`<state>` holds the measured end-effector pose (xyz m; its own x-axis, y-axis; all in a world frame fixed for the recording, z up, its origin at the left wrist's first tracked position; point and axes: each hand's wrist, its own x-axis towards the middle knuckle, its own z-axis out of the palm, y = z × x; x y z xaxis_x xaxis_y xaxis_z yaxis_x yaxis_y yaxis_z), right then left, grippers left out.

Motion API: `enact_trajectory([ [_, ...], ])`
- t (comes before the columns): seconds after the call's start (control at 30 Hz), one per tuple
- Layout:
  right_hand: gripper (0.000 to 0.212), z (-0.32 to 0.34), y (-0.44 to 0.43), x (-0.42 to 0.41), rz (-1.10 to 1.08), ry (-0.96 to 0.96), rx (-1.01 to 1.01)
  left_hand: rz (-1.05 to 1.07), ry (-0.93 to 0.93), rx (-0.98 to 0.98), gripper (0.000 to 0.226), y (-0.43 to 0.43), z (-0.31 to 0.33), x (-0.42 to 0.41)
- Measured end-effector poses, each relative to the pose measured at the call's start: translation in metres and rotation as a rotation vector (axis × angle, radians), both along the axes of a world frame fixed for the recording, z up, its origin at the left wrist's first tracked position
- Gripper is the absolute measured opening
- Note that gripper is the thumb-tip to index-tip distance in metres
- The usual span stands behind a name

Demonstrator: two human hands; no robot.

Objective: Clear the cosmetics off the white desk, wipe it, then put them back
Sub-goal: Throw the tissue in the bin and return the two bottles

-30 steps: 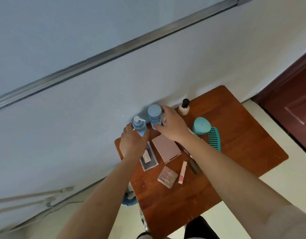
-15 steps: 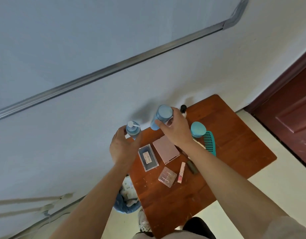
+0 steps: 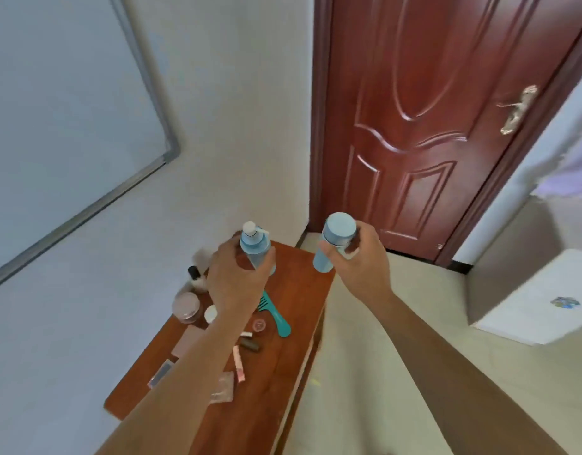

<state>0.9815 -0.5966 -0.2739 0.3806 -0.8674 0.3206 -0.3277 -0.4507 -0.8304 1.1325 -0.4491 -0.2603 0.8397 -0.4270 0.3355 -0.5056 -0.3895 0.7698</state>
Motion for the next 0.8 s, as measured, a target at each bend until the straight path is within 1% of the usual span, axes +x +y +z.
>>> enact_trajectory([
  [0.13, 0.06, 0.031, -0.063, -0.123, -0.23, -0.124, -0.042, -0.237, -0.094, -0.102, 0.052, -0.093, 0.047, -0.099],
  [0.3, 0.057, 0.05, -0.13, -0.302, -0.482, -0.193, -0.079, -0.499, -0.06, -0.184, 0.044, -0.207, 0.076, -0.252],
  [0.43, 0.056, 0.061, -0.17, -0.43, -0.616, -0.213, -0.081, -0.667, -0.035, -0.234, 0.041, -0.28, 0.083, -0.363],
  [0.6, 0.057, 0.058, -0.212, -0.548, -0.767, -0.217, -0.05, -0.819, 0.054, -0.238, 0.039, -0.365, 0.079, -0.471],
  [0.8, 0.054, 0.024, -0.29, -0.64, -0.891, -0.204, 0.021, -0.986, 0.13, -0.157, 0.029, -0.471, 0.034, -0.577],
])
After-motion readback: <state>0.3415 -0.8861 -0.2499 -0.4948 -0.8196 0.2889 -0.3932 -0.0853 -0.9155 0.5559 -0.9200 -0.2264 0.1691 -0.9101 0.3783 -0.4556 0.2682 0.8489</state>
